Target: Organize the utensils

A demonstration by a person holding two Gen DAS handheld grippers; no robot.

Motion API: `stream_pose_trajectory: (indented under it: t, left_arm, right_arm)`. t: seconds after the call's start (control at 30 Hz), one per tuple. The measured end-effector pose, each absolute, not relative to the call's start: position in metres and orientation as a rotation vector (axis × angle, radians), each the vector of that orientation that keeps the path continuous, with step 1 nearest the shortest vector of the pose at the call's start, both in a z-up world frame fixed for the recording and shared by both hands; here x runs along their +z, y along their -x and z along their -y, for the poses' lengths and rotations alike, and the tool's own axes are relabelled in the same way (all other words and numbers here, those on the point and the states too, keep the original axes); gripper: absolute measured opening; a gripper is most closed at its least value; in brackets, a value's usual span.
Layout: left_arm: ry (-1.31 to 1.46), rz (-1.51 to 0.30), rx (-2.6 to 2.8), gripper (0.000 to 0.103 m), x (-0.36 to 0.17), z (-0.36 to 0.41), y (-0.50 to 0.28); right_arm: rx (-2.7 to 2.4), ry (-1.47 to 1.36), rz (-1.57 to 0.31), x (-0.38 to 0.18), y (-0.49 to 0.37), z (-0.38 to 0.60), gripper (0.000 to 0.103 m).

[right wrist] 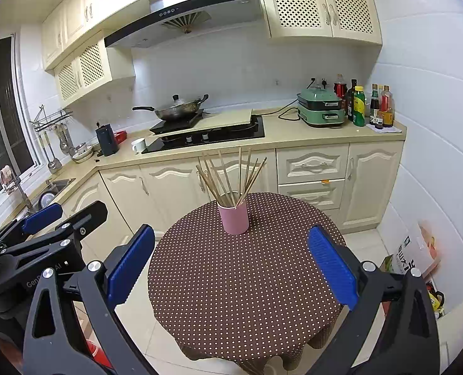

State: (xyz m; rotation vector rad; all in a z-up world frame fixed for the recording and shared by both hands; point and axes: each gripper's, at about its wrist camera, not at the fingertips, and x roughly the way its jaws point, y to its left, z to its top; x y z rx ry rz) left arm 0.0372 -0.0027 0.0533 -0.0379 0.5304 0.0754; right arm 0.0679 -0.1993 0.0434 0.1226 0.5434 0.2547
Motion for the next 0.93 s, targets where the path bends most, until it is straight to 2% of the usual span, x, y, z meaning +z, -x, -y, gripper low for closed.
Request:
stream_pose_trajectory:
  t: [0.93]
  left_arm:
    - [0.001, -0.544, 0.074, 0.085, 0.0513, 0.0126, -0.0415]
  right_arm:
    - [0.251, -0.129, -0.562, 0.0398, -0.0711, 0.2051, 0.095]
